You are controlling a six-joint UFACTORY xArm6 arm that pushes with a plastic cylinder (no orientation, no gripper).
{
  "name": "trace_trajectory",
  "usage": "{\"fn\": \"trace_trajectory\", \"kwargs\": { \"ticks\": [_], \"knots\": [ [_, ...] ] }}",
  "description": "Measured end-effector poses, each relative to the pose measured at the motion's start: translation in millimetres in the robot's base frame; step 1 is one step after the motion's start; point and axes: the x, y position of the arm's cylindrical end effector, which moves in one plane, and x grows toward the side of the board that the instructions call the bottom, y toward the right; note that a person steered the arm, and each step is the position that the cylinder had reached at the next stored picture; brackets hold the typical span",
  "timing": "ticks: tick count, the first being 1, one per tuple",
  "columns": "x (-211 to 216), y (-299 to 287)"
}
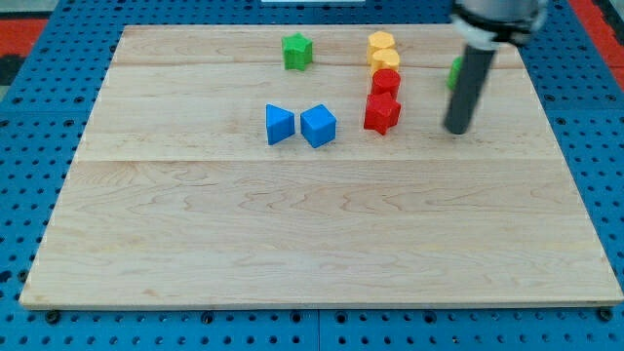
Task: Slide the green circle to the right of the red star
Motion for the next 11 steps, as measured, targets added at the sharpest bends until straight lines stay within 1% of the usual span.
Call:
{"fn": "trace_trajectory", "kwargs": {
  "ticks": [1,2,3,4,5,6,8,9,10,11],
  "knots": [
    [-33,58],
    [-74,57],
    [-87,29],
    [-87,-20],
    [-113,-20],
    [-126,-41],
    [-61,-48],
    [-41,-48],
    [-37,-48],
    [-58,-49]
  ]
}}
